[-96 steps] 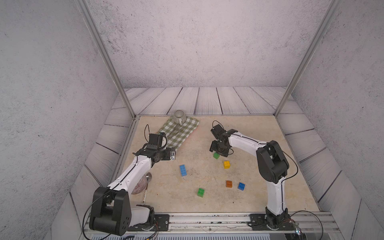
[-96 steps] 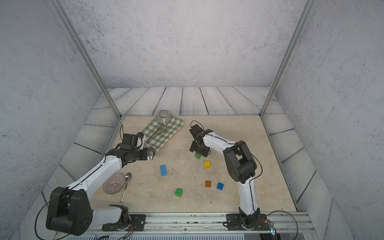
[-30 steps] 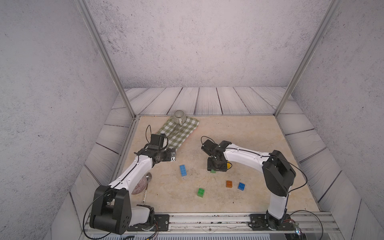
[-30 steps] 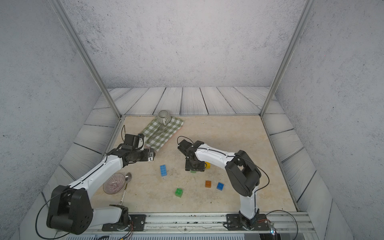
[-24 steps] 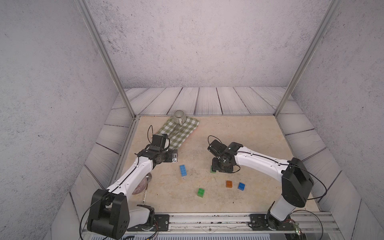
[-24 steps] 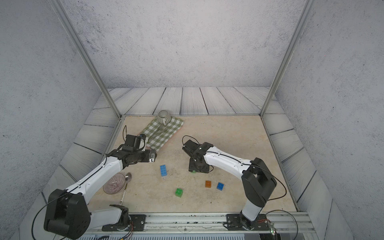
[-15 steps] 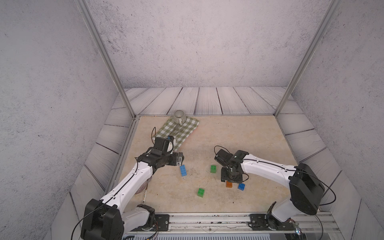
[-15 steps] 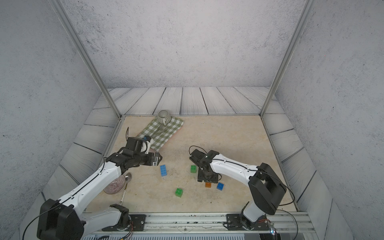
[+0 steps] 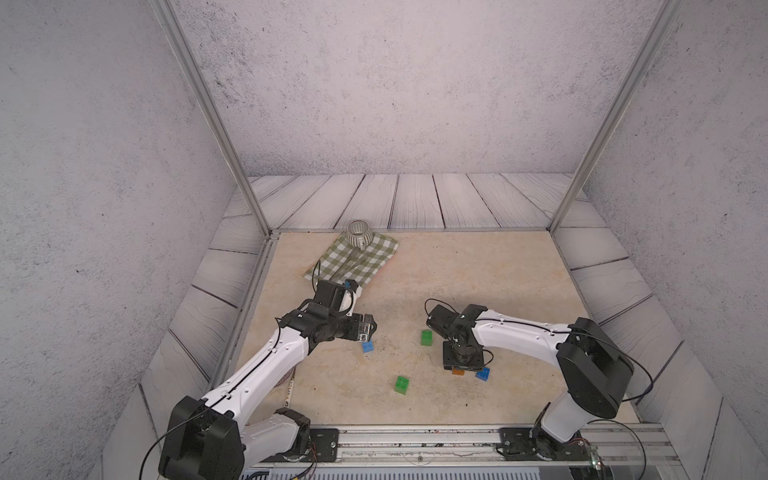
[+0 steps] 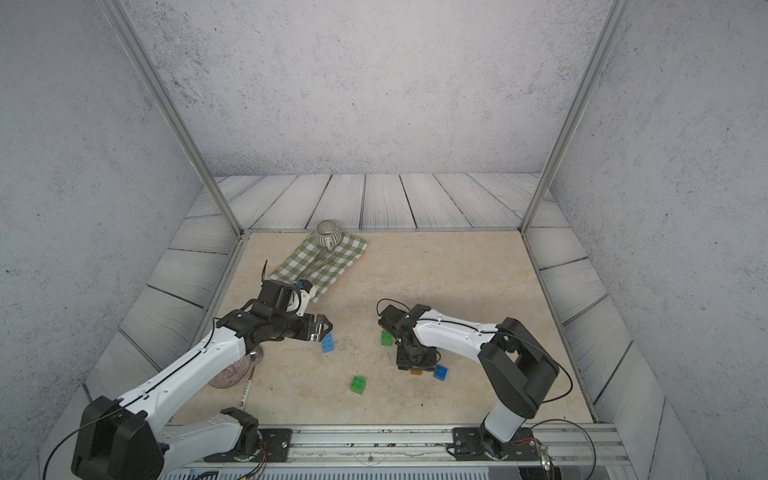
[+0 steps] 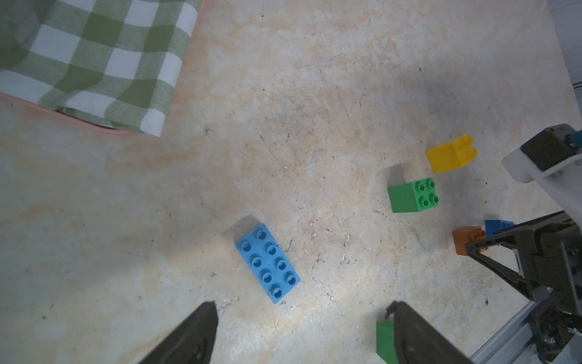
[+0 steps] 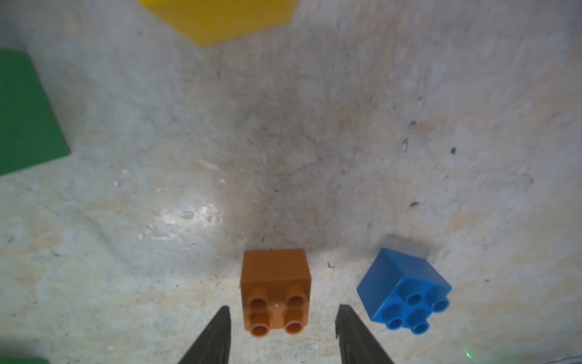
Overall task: Assemble the number 4 with lego
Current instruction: Pick up the lego brick from the center of the board.
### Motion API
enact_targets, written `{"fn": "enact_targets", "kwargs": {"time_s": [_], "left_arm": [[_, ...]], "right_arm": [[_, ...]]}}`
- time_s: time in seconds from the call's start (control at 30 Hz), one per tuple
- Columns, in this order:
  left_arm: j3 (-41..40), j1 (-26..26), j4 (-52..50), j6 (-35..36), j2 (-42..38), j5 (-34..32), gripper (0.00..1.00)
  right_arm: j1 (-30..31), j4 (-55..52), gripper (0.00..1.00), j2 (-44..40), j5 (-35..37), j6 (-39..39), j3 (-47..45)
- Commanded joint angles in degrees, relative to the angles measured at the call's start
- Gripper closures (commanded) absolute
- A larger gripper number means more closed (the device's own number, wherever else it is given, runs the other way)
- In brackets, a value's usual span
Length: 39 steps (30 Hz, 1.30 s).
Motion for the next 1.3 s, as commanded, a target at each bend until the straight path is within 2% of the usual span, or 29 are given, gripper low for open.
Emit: {"fn": "enact_targets", "kwargs": {"time_s": [0.0, 0.13, 0.47, 0.9, 0.93, 1.07, 1.27], "left_arm": [[-0.8, -0.4, 0.4, 0.0, 0.3, 0.7, 0.11], [-0.8, -0.4, 0.6, -0.1, 0.5, 0.5, 0.11], [-0.8, -0.4, 0.6, 0.1, 0.7, -0.1, 0.11], [0.2, -0.6, 0.2, 0.8, 2.4, 0.8, 0.12], [0.5, -0.7, 0.0, 1.0, 2.7, 0.8, 0.12], [1.5, -0.9, -0.4, 1.6, 3.8, 0.6, 0.12], [2.4, -1.2, -0.2, 2.2, 5.1, 0.5, 0.12]], "right_arm": [[-0.2, -0.1, 0.46, 0.9, -0.2, -0.6, 1.3], [-0.4, 0.0, 0.48, 1.3, -0.1, -0.5, 1.4], [-0.6, 0.7, 0.63, 2.1, -0.8, -0.4, 1.2], [-0.6, -1.7, 0.68, 0.1, -0.5, -1.9, 5.3], [-0.7, -1.9, 0.71, 0.2, -0.6, -2.1, 6.1], [-0.7, -3.1, 1.00, 1.1, -0.2, -3.0, 10.0], [-1.0, -4.6, 1.00, 3.0, 0.5, -4.6, 15.5]]}}
